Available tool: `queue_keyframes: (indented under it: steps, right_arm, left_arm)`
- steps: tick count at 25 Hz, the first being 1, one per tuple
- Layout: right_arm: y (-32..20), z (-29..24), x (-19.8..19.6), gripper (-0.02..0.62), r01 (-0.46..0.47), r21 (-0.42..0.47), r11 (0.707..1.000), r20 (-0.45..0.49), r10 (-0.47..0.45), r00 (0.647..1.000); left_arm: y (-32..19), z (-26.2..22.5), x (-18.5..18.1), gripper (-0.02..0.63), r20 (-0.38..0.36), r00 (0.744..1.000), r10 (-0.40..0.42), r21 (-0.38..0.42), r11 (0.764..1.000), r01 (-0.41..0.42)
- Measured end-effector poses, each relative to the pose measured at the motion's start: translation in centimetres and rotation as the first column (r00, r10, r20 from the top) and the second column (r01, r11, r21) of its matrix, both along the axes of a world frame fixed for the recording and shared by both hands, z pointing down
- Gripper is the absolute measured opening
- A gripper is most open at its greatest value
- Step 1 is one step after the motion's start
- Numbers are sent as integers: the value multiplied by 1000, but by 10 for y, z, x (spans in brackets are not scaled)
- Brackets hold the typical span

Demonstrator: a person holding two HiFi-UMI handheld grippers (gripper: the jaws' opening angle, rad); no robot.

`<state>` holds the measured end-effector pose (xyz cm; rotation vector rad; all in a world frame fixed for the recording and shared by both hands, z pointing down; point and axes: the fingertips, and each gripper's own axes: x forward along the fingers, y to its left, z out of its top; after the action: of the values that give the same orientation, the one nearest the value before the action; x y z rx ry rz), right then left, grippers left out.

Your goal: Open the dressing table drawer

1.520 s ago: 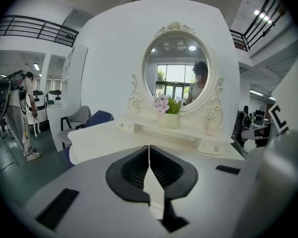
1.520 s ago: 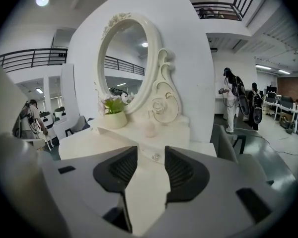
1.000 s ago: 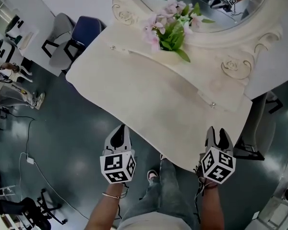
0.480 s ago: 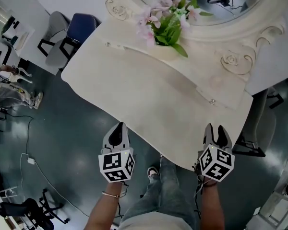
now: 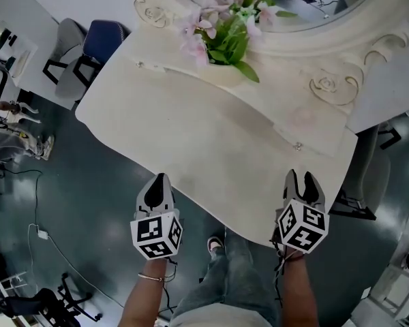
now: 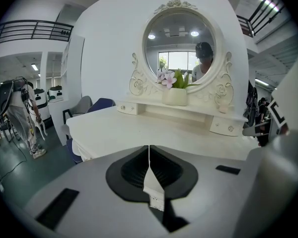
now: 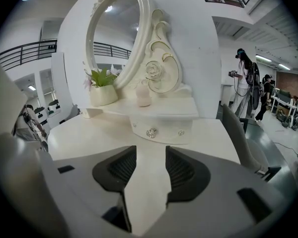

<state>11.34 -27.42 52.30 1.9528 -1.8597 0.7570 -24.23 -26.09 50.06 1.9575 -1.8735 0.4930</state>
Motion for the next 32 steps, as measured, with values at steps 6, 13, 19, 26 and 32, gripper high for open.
queue_keyframes:
  steps: [6,13,19,26,32]
  right_arm:
    - [-17,6,2,192,-17,-5,1000,-3,17,1000]
    - [-34,13,1,192,-36,-9,999,-9,35,999]
    - [-43,17,0,193,-48,-14,999,-7,48,999]
    - [-54,22,-1,193,-60,-15,998,-12,60,998]
    - [-61,23,0,190,-72,-10,997,-18,72,997]
  left_arm:
    - [-13,7,-5,21,7,1000,0,-9,1000,0]
    - [-24,15,-12,21,10,1000,-3,-23,1000,3]
    - [-32,17,-15,21,17,1000,0,-24,1000,0]
    - [-38,19,-23,21,26,1000,-12,-26,1000,12]
    - [-37,24,-24,21,24,999,-22,-37,999,23]
